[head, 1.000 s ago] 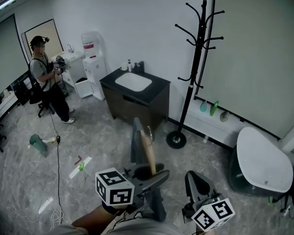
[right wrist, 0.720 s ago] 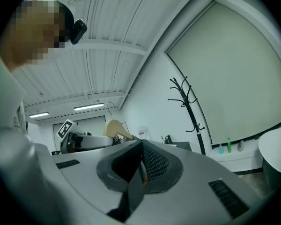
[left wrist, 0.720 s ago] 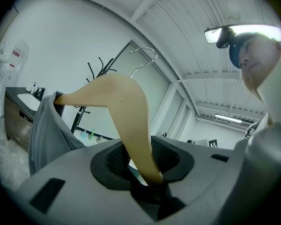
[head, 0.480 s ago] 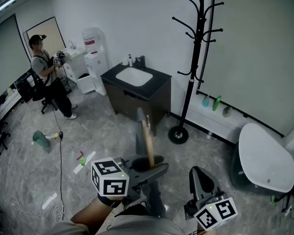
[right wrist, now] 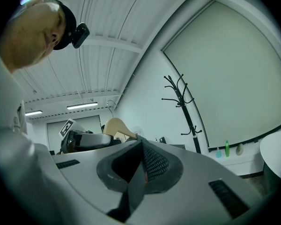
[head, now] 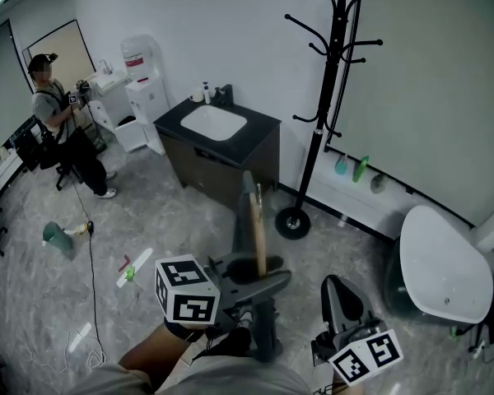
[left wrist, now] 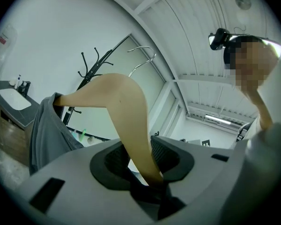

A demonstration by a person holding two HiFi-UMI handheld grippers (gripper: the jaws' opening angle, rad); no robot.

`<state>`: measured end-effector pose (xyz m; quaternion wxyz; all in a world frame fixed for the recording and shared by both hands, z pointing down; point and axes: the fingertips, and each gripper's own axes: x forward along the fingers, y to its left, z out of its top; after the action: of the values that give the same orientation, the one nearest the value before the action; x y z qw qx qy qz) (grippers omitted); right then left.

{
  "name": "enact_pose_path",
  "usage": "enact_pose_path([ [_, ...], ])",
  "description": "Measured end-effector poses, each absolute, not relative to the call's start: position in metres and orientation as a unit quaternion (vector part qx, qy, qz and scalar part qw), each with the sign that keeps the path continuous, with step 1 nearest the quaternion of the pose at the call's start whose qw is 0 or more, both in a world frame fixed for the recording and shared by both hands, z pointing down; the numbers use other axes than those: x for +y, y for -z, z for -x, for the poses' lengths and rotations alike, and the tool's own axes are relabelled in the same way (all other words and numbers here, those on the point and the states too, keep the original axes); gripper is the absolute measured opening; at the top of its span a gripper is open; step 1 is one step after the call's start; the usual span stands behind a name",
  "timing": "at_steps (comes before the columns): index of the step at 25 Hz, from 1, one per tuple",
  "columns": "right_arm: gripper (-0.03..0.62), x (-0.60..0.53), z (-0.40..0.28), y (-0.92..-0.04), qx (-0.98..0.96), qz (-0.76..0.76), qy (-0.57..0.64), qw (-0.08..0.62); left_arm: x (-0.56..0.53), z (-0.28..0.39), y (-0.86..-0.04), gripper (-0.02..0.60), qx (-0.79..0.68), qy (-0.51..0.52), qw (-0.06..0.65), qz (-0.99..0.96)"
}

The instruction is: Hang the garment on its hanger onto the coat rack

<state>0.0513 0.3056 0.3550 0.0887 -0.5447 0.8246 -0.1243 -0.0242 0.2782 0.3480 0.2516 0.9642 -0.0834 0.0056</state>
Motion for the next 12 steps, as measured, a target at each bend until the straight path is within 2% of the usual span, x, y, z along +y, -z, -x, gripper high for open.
enact_pose_path([
  [12, 0.015, 0.158, -0.049, -0.348, 0.791, 0.594, 0.114, 0.093, 0.135, 0.013, -0.335, 0.133, 0.011, -0.024, 0.228, -0.973],
])
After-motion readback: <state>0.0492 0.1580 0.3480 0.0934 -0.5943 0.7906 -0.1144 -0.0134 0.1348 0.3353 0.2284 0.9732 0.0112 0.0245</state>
